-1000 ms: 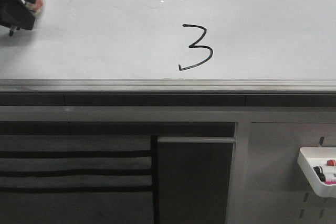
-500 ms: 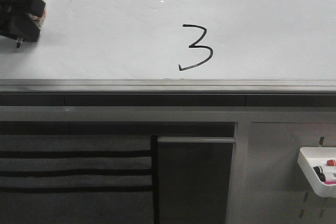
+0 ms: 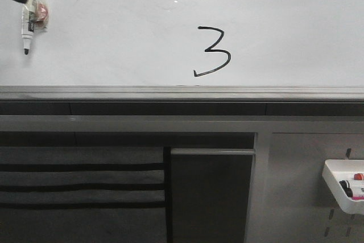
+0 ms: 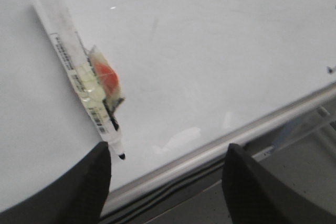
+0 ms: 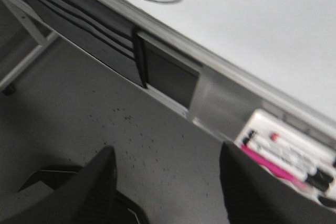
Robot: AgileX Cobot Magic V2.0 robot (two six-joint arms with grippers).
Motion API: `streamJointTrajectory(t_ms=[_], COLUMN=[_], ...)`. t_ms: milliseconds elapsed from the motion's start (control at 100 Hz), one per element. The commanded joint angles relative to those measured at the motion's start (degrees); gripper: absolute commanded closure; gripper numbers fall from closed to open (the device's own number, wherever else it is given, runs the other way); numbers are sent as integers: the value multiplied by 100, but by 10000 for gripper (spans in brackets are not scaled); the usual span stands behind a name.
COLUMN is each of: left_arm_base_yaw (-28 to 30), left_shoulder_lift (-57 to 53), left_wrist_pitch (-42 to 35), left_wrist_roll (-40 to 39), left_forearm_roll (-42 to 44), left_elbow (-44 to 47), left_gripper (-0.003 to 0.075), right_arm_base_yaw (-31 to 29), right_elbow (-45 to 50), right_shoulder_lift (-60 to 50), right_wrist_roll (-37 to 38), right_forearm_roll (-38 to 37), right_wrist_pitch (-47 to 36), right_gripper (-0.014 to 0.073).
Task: Write number 3 on whiteboard
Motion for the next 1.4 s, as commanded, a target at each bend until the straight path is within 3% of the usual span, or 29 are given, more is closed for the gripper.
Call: streamJointTrajectory(t_ms=[0,140,240,390,550,650,1160,1390], left_arm_base_yaw=[20,20,20,20,20,20,-5,426], left_shoulder_lift=[-707,-1648,-2228,-2946,-3402,-3441,-3542,-4953], left_wrist_pitch=[618,1670,1939,1819,938,495,453,-597], left_wrist_roll=[-56,-66,-333,-1187,-1727,-1754,-1754,-1754], left_forearm_roll=[53,270,618,1302,1319,1062,922,1301], left_elbow=[-180,-180,-157,218,924,1219,1589,2448], left_gripper=[330,357,389,480,649,739,738,738], right_arm_base_yaw=[-217,-353,-353,-353,-353,-353,-353,-353], right_elbow=[-170,-170,-149,121,772,1137,1241,1241], right_shoulder_lift=[-316,-765,-1090,-1709,-2332,-2514,-2539,-2539], right_wrist_roll=[1024,2399,2706,2706,2706,2706,2706,2706], right_forearm_roll=[-580,-1308,-1542,-1553,-1553,-1542,-1542,-1542], right_wrist_pitch=[387,1097,1185,387,-891,-1534,-1434,-1434], right_gripper=[211,248,342,517,628,635,635,635])
